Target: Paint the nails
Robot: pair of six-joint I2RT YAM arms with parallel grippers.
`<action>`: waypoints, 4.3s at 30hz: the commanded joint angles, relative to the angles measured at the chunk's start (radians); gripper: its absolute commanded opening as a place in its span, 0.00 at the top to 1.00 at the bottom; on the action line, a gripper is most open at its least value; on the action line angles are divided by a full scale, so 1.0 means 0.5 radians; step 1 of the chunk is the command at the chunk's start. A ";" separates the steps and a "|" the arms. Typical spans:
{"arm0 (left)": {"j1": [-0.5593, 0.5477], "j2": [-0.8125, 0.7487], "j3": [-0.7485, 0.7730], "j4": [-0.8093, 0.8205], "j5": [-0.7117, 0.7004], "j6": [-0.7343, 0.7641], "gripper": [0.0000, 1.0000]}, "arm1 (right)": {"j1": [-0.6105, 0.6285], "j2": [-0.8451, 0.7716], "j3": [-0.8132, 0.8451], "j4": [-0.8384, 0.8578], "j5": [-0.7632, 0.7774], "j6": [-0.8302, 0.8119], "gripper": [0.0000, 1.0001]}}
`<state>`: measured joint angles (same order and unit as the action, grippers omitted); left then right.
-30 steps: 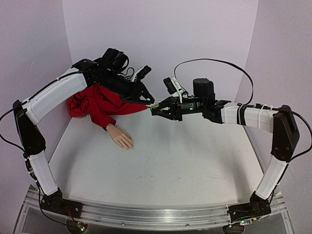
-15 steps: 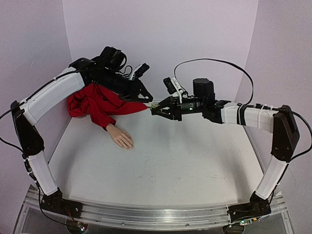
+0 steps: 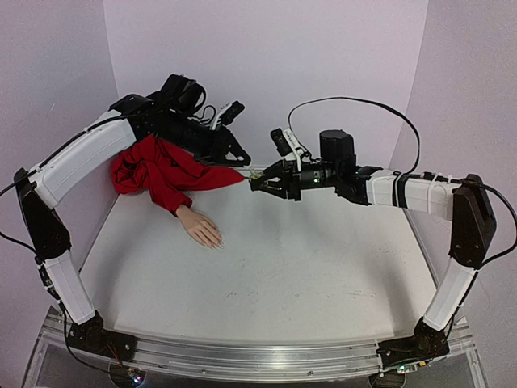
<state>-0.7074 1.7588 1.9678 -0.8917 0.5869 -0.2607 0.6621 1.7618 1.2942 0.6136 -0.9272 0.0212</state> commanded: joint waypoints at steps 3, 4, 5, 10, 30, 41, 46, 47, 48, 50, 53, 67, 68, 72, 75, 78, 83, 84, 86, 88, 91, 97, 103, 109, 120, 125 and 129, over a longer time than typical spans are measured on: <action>0.014 -0.134 0.010 -0.001 -0.023 0.030 1.00 | 0.010 -0.061 0.044 0.106 -0.023 -0.021 1.00; 0.017 -0.139 0.007 0.000 -0.024 0.031 1.00 | 0.010 -0.063 0.042 0.107 -0.023 -0.022 1.00; 0.016 -0.137 0.004 -0.001 -0.025 0.028 1.00 | 0.010 -0.065 0.039 0.107 -0.021 -0.024 1.00; 0.019 -0.153 -0.006 0.002 -0.024 0.029 1.00 | 0.010 -0.072 0.037 0.110 -0.017 -0.022 1.00; 0.087 -0.344 -0.268 0.049 -0.119 0.027 1.00 | 0.014 -0.334 -0.316 0.323 0.284 0.032 1.00; 0.187 -0.601 -1.033 0.229 -0.060 0.402 1.00 | 0.009 -0.972 -0.857 0.570 1.009 0.157 1.00; 0.252 -0.610 -1.343 0.241 -0.174 0.498 1.00 | 0.007 -1.109 -0.932 0.567 1.046 0.100 1.00; 0.261 -0.609 -1.391 0.258 -0.194 0.505 1.00 | 0.009 -1.149 -0.952 0.576 1.069 0.082 1.00; 0.271 -0.606 -1.428 0.277 -0.212 0.510 1.00 | 0.008 -1.179 -0.971 0.590 1.097 0.072 1.00; 0.279 -0.592 -1.474 0.308 -0.265 0.518 1.00 | 0.008 -1.241 -1.004 0.598 1.156 0.024 1.00; 0.285 -0.540 -1.488 0.334 -0.377 0.573 1.00 | 0.007 -1.330 -1.047 0.599 1.258 -0.079 1.00; 0.309 -0.051 -1.237 0.406 -0.247 0.739 1.00 | 0.007 -1.572 -1.061 0.376 1.434 -0.322 1.00; 0.310 -0.017 -1.220 0.405 -0.259 0.743 1.00 | 0.007 -1.581 -1.066 0.377 1.447 -0.327 1.00; 0.312 0.100 -1.162 0.406 -0.305 0.781 1.00 | 0.008 -1.606 -1.074 0.377 1.509 -0.344 1.00; 0.333 0.150 -1.163 0.409 -0.288 0.827 1.00 | 0.007 -1.609 -1.076 0.377 1.512 -0.359 1.00; 0.355 0.175 -1.184 0.444 -0.291 0.827 1.00 | 0.008 -1.609 -1.082 0.377 1.499 -0.370 1.00; 0.360 0.234 -1.184 0.481 -0.279 0.819 1.00 | 0.007 -1.589 -1.077 0.377 1.476 -0.385 1.00; 0.364 0.237 -1.193 0.494 -0.290 0.821 1.00 | 0.007 -1.583 -1.076 0.377 1.469 -0.386 1.00; 0.373 0.241 -1.199 0.513 -0.294 0.820 1.00 | 0.008 -1.579 -1.077 0.377 1.466 -0.387 1.00; 0.387 0.242 -1.194 0.537 -0.293 0.807 1.00 | 0.009 -1.577 -1.080 0.376 1.465 -0.389 1.00; 0.395 0.262 -1.174 0.549 -0.291 0.802 1.00 | 0.009 -1.568 -1.076 0.377 1.459 -0.392 1.00; 0.407 0.268 -1.202 0.544 -0.315 0.831 1.00 | 0.007 -1.581 -1.076 0.374 1.460 -0.394 1.00; 0.416 0.295 -1.181 0.535 -0.310 0.836 1.00 | 0.008 -1.566 -1.073 0.373 1.449 -0.401 1.00; 0.430 0.322 -1.160 0.534 -0.304 0.819 1.00 | 0.007 -1.567 -1.076 0.374 1.445 -0.406 1.00; 0.451 0.357 -1.116 0.535 -0.280 0.813 1.00 | 0.009 -1.554 -1.076 0.374 1.412 -0.407 1.00; 0.454 0.369 -1.122 0.532 -0.278 0.818 1.00 | 0.007 -1.557 -1.080 0.373 1.408 -0.410 1.00; 0.455 0.384 -1.113 0.530 -0.280 0.820 1.00 | 0.007 -1.550 -1.079 0.374 1.405 -0.410 1.00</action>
<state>-0.4870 1.9320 1.3689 -0.6445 0.4343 0.1345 0.6628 0.9943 0.7433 0.7284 -0.2085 -0.1761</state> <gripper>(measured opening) 0.155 0.215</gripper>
